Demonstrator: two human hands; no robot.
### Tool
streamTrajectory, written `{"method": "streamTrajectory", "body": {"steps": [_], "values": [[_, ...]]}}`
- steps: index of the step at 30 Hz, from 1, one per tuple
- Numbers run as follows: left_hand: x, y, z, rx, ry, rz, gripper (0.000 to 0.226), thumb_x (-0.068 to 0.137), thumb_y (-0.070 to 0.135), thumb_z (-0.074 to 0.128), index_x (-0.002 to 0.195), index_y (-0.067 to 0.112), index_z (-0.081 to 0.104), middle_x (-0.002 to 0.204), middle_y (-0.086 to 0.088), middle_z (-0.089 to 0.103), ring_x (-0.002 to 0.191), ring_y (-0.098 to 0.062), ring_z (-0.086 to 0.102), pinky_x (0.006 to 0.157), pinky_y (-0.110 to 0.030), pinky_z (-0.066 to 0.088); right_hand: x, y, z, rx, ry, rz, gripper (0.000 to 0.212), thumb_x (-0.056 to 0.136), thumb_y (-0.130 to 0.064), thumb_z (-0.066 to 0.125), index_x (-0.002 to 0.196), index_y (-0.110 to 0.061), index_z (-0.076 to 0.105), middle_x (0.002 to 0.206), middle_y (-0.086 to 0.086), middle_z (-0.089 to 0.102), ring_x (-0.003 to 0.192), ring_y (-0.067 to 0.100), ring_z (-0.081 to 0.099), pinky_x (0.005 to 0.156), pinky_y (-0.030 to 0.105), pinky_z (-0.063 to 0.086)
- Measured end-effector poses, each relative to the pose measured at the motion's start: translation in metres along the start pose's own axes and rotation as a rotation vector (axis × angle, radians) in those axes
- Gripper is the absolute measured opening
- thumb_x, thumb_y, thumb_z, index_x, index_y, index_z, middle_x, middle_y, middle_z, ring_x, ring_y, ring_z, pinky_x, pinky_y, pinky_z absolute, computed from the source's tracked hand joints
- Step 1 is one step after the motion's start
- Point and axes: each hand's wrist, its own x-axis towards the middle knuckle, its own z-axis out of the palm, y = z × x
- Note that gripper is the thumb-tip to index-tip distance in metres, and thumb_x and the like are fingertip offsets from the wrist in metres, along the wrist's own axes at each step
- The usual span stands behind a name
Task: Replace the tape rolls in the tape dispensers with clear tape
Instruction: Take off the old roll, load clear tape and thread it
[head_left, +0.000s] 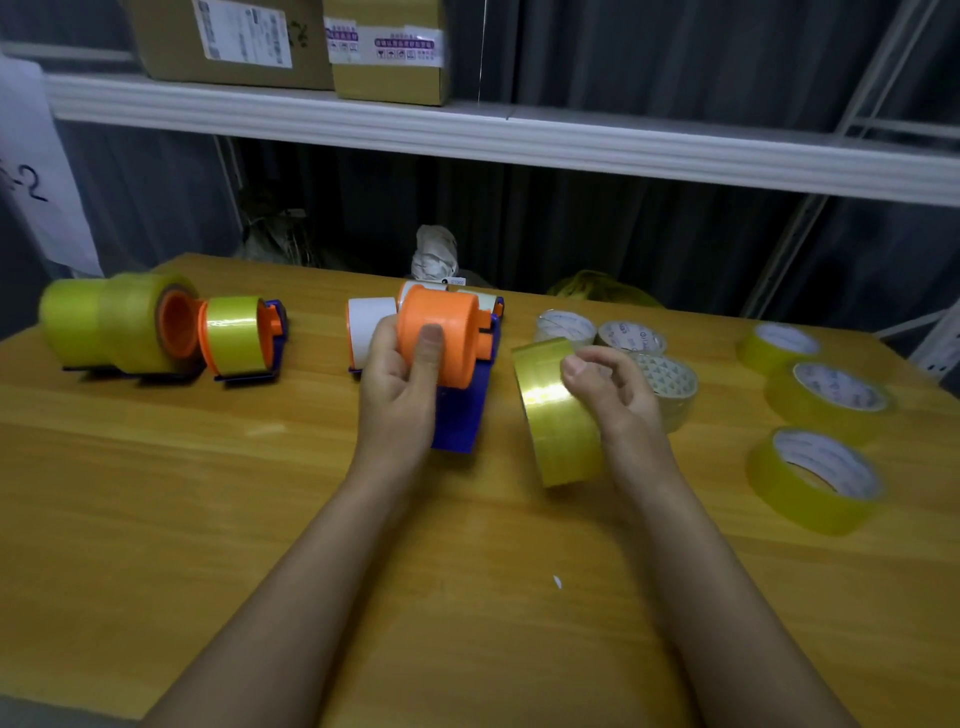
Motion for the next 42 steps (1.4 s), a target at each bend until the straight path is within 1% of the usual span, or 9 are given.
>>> {"method": "streamTrajectory", "body": {"steps": [4,7,11,14,18,29,36,39,42], "values": [[-0.002,0.006,-0.001,0.064,-0.215,-0.024,0.038,0.070,0.035,0.062,0.102,0.032,0.042,0.094,0.011,0.053,0.076,0.011,0.057,0.067,-0.010,0.047,0.000,-0.002,-0.006,-0.098,-0.186,0.072,0.061,0.047,-0.061,0.066,0.100,-0.030,0.062,0.080,-0.022,0.070,0.082,-0.003,0.064,0.080,0.028,0.046],[-0.001,0.005,-0.003,0.085,-0.221,-0.001,0.030,0.079,0.026,0.062,0.102,0.030,0.042,0.092,0.009,0.054,0.075,0.010,0.058,0.063,-0.009,0.046,0.003,0.000,-0.012,-0.101,-0.274,0.115,0.050,0.046,-0.060,0.069,0.089,-0.034,0.063,0.081,-0.016,0.070,0.083,0.005,0.064,0.079,0.031,0.043],[0.001,-0.002,-0.005,0.037,-0.291,0.025,0.018,0.090,0.029,0.060,0.099,0.016,0.051,0.079,0.005,0.057,0.065,0.001,0.056,0.059,-0.012,0.043,0.000,0.002,-0.010,-0.105,-0.423,0.160,0.057,0.047,-0.053,0.073,0.093,-0.026,0.054,0.076,-0.015,0.067,0.077,0.003,0.062,0.070,0.021,0.045],[0.002,-0.007,-0.009,0.135,-0.352,0.058,0.029,0.083,0.044,0.058,0.094,0.016,0.056,0.075,0.010,0.058,0.067,-0.003,0.055,0.059,-0.015,0.044,-0.002,0.001,-0.005,-0.124,-0.486,0.166,0.064,0.047,-0.051,0.073,0.097,-0.024,0.045,0.093,-0.011,0.066,0.082,-0.006,0.063,0.068,0.010,0.046],[0.002,-0.006,-0.010,0.162,-0.384,0.071,0.025,0.079,0.047,0.057,0.090,0.025,0.057,0.074,0.017,0.059,0.067,-0.001,0.056,0.059,-0.013,0.043,-0.001,0.004,-0.004,-0.120,-0.449,0.165,0.068,0.044,-0.055,0.073,0.098,-0.025,0.042,0.108,0.000,0.059,0.096,0.005,0.060,0.078,0.016,0.045],[0.004,-0.010,-0.011,0.247,-0.211,0.116,0.026,0.083,0.044,0.059,0.083,0.018,0.057,0.069,0.000,0.055,0.061,-0.007,0.053,0.054,-0.022,0.042,-0.008,-0.012,0.001,-0.412,-0.500,0.158,0.062,0.059,-0.052,0.083,0.097,-0.025,0.043,0.108,-0.007,0.066,0.098,0.006,0.063,0.088,0.030,0.049],[0.005,-0.010,-0.014,0.264,-0.064,0.152,0.014,0.091,0.025,0.059,0.085,0.014,0.053,0.068,0.009,0.050,0.058,0.003,0.053,0.051,-0.007,0.037,-0.011,-0.016,0.010,-1.000,-0.493,-0.127,0.069,0.059,-0.056,0.083,0.097,-0.025,0.035,0.086,-0.010,0.047,0.067,0.007,0.043,0.055,0.026,0.036],[0.005,-0.014,-0.013,0.266,-0.082,0.140,0.014,0.089,0.031,0.056,0.080,0.021,0.052,0.064,0.009,0.047,0.057,0.001,0.049,0.053,-0.009,0.035,-0.011,-0.005,0.010,-1.022,-0.492,-0.137,0.072,0.056,-0.060,0.083,0.101,-0.028,0.037,0.097,-0.012,0.049,0.082,0.008,0.048,0.064,0.028,0.041],[0.005,-0.017,-0.013,0.247,-0.087,0.124,0.012,0.088,0.033,0.056,0.080,0.025,0.052,0.066,0.009,0.048,0.058,0.001,0.049,0.054,-0.010,0.036,-0.013,0.005,-0.004,-0.850,-0.481,0.002,0.097,0.051,-0.061,0.084,0.130,-0.044,0.031,0.135,-0.017,0.034,0.127,0.007,0.034,0.098,0.029,0.039]]}}
